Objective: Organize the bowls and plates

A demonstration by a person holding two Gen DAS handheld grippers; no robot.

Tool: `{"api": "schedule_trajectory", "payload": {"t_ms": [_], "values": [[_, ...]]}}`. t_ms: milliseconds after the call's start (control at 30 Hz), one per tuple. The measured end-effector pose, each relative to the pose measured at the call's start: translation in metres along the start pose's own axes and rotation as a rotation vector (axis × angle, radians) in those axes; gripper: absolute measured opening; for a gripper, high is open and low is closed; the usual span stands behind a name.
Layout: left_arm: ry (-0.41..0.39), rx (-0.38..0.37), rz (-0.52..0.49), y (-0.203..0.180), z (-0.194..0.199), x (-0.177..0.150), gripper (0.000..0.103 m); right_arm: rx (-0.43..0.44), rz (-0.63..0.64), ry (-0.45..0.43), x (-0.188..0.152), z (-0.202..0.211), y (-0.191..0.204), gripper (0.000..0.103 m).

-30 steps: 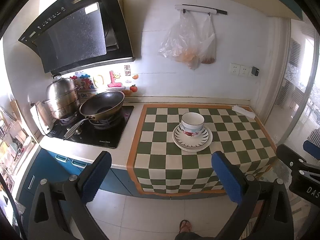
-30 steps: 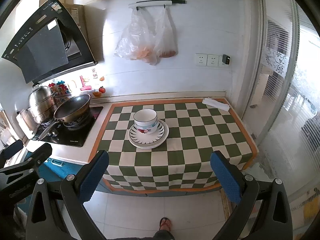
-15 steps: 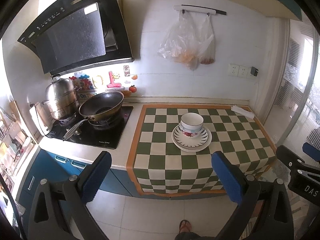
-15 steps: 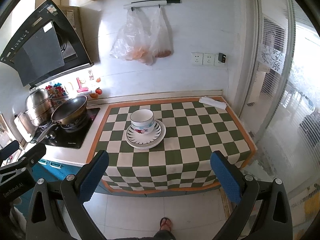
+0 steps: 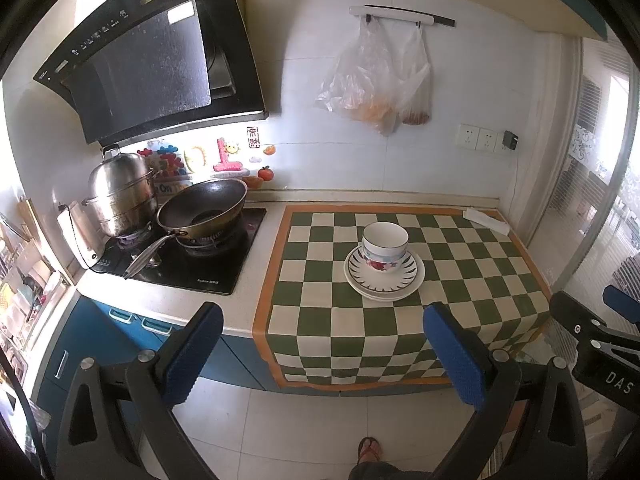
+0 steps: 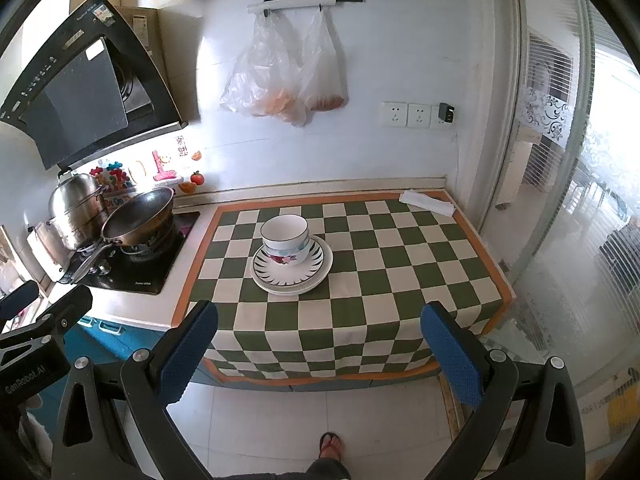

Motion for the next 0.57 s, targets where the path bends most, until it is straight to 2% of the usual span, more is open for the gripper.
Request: {"api": "schedule_trajectory", "payload": {"t_ms": [567], "values": [[0.019,0.015,0.003,0.008,-0.008,-0.006,0.103,0.001,0.002,0.022,-0.003,-0.015,0.006,0.103]]}}
Point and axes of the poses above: each gripper's, at about its wrist camera, not at the fingertips, and z roughly against the way its jaws point, y to its left, x to its top, the point moved 2 cm from there along -z, roughly the way its jaws point, and after that the axes turned 2 degrees about y, right-handed, at the moved point
